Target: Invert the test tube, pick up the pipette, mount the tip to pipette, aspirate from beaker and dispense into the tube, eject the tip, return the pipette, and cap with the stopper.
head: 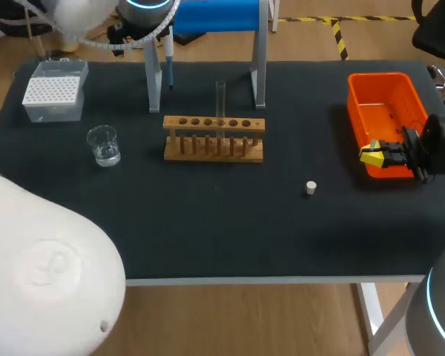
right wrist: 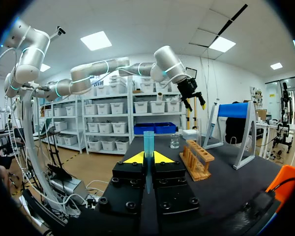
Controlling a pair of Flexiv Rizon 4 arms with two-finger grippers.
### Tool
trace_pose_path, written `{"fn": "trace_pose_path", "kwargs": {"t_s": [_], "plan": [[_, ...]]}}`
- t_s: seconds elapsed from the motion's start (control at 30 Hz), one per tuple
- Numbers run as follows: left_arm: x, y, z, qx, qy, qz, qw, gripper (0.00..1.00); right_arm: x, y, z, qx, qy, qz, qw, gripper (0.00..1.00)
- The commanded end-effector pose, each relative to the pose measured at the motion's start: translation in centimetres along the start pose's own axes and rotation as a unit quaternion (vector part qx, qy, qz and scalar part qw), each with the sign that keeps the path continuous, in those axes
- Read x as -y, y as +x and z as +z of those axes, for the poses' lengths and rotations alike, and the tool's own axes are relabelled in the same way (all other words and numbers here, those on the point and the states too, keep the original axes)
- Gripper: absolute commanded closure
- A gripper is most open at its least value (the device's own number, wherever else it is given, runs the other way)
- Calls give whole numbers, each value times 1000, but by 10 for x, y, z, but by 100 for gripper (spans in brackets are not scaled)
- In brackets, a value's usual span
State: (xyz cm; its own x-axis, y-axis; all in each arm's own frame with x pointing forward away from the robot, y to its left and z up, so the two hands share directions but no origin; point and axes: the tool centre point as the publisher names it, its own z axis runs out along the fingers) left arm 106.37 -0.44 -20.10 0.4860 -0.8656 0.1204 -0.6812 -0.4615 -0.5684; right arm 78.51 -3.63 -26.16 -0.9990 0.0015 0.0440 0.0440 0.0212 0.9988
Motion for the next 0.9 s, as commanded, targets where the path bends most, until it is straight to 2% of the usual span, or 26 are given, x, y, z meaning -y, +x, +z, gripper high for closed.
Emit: {"fn": "trace_pose_path", "kwargs": {"t_s": [0.03,0.13,0.33,0.43,0.5,0.53,0.87,0.9], "plan": [[-9,-19,-8,-157,205,-17,966,0,0,1,-1,0,1,0,1000,100],[-15,-19,-13,-186,202,12,961,0,0,1,-1,0,1,0,1000,100],[-23,-11,-15,-210,204,65,954,0,0,1,-1,0,1,0,1000,100],[-26,-5,-15,-204,209,99,951,0,0,1,-1,0,1,0,1000,100],[-28,0,-12,-166,218,122,954,0,0,1,-1,0,1,0,1000,100],[-28,2,-9,-141,213,120,959,0,0,1,-1,0,1,0,1000,100],[-28,2,-9,-141,213,120,959,0,0,1,-1,0,1,0,1000,100],[-27,2,-13,-160,227,112,954,0,0,1,-1,0,1,0,1000,100]]}}
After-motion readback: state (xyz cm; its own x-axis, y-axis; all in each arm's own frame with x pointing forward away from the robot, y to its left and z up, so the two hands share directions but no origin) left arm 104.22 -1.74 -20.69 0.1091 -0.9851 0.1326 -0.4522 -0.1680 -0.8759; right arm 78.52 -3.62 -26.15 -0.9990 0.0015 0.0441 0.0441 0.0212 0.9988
